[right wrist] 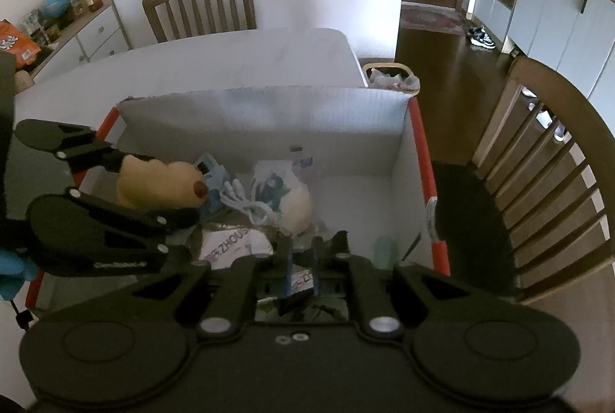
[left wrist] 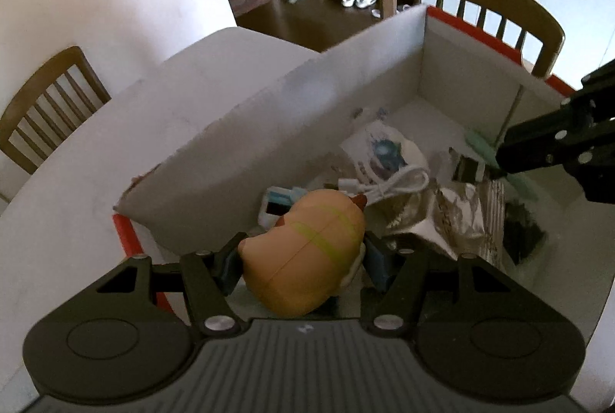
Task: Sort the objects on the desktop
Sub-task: 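Lower the cable and bread roll into the box and open both tools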
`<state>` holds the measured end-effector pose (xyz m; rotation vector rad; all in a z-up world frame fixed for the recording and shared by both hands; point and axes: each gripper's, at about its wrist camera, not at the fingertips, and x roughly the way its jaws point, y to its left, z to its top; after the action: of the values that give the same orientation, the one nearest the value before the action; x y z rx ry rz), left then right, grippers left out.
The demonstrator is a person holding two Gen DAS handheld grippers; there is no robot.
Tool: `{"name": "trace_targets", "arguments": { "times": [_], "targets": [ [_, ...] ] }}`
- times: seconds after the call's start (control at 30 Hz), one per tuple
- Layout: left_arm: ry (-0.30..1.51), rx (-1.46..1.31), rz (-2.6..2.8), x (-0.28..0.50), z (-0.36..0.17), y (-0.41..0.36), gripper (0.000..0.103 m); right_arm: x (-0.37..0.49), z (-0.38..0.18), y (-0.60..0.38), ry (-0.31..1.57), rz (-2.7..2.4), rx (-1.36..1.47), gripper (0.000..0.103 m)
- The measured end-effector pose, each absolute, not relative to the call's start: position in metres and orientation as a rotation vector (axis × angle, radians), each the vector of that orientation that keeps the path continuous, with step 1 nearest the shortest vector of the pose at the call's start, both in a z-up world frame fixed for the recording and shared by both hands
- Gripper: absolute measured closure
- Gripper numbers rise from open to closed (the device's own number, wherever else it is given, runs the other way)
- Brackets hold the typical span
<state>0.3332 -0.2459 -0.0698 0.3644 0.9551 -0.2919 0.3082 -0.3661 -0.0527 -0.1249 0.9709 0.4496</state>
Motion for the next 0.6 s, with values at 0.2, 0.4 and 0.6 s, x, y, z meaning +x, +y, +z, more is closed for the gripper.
{"name": "trace_targets", "arguments": {
  "times": [0.2,0.4,0.6],
  "targets": [
    [1.001,0.403,-0.317,0.338,-0.072,-0.249,0.04,0.308,-0.054,-0.366,0.981,0.457,-0.126,0.089],
    [1.008,0.415,-0.329,0.335,-0.07,-0.248,0.035,0.305,-0.053,-0.364,0.984,0.465,-0.136,0.084],
    [0.995,0.378,-0.32,0.329,-0.062,-0.241,0.022,0.301,-0.05,-0.365,0.982,0.466,-0.129,0.084]
  ]
}}
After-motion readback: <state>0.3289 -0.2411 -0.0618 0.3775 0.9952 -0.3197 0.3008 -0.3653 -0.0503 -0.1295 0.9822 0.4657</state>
